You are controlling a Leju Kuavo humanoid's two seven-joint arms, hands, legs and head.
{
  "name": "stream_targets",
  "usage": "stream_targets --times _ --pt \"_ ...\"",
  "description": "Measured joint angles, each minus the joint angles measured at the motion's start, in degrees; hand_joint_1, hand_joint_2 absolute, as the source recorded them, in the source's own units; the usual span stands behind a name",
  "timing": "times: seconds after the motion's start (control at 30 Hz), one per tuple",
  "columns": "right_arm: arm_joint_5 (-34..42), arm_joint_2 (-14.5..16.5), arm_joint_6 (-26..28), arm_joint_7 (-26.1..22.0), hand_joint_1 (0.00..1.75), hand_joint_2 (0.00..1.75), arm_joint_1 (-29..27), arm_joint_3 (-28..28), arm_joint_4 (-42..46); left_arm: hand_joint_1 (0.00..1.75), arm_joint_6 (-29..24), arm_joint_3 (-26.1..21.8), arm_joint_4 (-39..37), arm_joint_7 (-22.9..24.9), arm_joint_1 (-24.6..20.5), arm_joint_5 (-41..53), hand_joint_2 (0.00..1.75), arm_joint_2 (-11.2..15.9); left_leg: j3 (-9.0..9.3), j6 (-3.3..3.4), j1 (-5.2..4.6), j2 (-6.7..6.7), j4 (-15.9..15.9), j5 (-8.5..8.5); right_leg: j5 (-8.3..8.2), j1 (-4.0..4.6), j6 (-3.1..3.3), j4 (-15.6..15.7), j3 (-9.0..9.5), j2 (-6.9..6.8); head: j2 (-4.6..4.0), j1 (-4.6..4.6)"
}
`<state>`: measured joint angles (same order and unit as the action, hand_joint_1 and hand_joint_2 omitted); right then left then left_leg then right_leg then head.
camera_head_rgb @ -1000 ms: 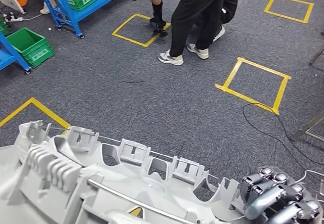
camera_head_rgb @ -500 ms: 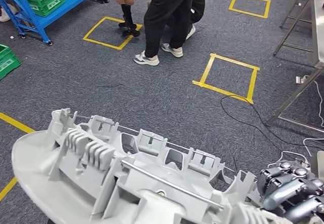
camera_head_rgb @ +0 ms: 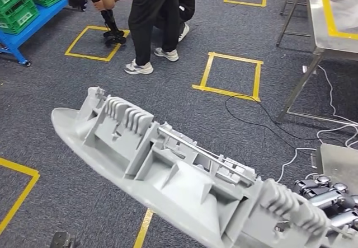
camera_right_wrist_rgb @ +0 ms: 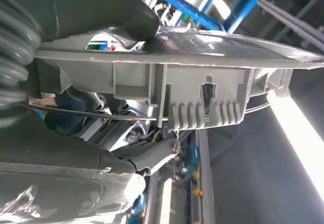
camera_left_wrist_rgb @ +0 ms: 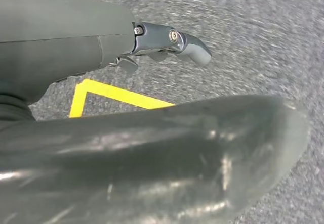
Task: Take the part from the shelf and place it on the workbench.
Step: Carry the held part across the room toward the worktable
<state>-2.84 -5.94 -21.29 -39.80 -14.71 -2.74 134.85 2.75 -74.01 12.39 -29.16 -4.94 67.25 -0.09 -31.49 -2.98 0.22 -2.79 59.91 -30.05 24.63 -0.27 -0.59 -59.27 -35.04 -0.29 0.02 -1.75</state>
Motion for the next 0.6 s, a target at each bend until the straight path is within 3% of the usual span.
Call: stream_targets --times 0.1,0.13,0.17,0.23,0.3,0.37,0.47,0.53,0.6 --pt "0.1 0.0 1.2 0.0 1.75 1.75 -0.2 0.0 0.1 0.00 -0.2 0.0 0.0 0.3 0.2 0.1 0.00 -0.1 -5.61 -0.19 0.02 2.11 11.1 -4.83 -0.04 -0.03 0.31 0.0 -0.02 1.56 0.00 0.44" --pt "0.2 0.0 1.5 0.0 1.75 1.75 -0.2 0.0 0.1 0.00 -0.2 0.0 0.0 0.3 0.3 0.1 0.00 -0.2 -6.88 -0.17 0.02 2.26 13.2 -4.97 -0.04 -0.02 0.34 0.0 -0.02 2.15 -0.01 0.48" --pt "0.2 0.0 1.6 0.0 1.75 1.75 -0.2 0.0 0.0 0.00 -0.2 -0.1 0.0 0.3 0.4 0.2 0.00 -0.3 -7.14 -0.12 0.03 2.33 13.0 -3.94 -0.05 -0.02 0.33 0.0 0.00 2.76 0.00 0.49" --pt "0.3 0.0 1.6 0.0 1.75 1.75 -0.3 0.0 0.0 0.00 -0.1 -0.1 0.0 0.0 0.3 0.2 0.00 -0.5 -4.61 0.02 0.17 3.19 6.9 0.41 -0.11 -0.11 0.18 0.0 0.10 3.94 -0.01 0.50" --pt "0.2 0.0 1.5 0.0 1.75 1.75 -0.2 0.0 0.0 0.00 -0.1 -0.1 0.0 -0.1 0.3 0.2 0.00 -0.7 -1.34 0.18 0.51 5.51 -0.4 3.29 -0.13 0.00 -0.20 -0.3 -0.10 5.03 -0.01 0.55" --pt "0.1 0.0 1.5 0.0 1.75 1.75 -0.2 0.1 -0.1 0.00 -0.1 -0.1 0.0 -0.2 0.2 0.2 0.00 -0.8 -0.34 0.44 0.62 6.73 -2.9 3.47 -0.26 0.08 -0.67 -0.4 -0.50 5.80 0.00 0.61" --pt "0.1 0.0 1.5 0.0 1.75 1.75 -0.4 0.2 -0.1 0.00 -0.1 -0.1 0.0 -0.3 0.1 0.2 0.00 -1.0 -0.38 1.40 0.47 5.46 -3.1 3.74 -0.66 -0.24 -1.62 0.1 -0.98 6.54 0.00 0.63" --pt "0.0 0.0 1.5 0.0 1.75 1.75 -0.3 0.4 -0.2 0.00 -0.1 -0.1 0.0 -0.3 0.0 0.2 0.00 -1.2 -0.26 2.16 0.56 4.37 -3.3 3.96 0.96 -0.14 -2.13 -2.5 -2.29 4.53 0.00 0.31" --pt "-0.5 0.0 1.7 0.0 1.75 1.75 -0.3 0.6 -0.3 0.00 0.1 -0.1 0.0 -0.3 0.1 0.2 0.00 -1.2 -0.20 2.59 0.39 3.22 -3.3 3.86 4.73 -0.08 -2.49 -9.6 -5.55 1.74 0.00 -0.07"
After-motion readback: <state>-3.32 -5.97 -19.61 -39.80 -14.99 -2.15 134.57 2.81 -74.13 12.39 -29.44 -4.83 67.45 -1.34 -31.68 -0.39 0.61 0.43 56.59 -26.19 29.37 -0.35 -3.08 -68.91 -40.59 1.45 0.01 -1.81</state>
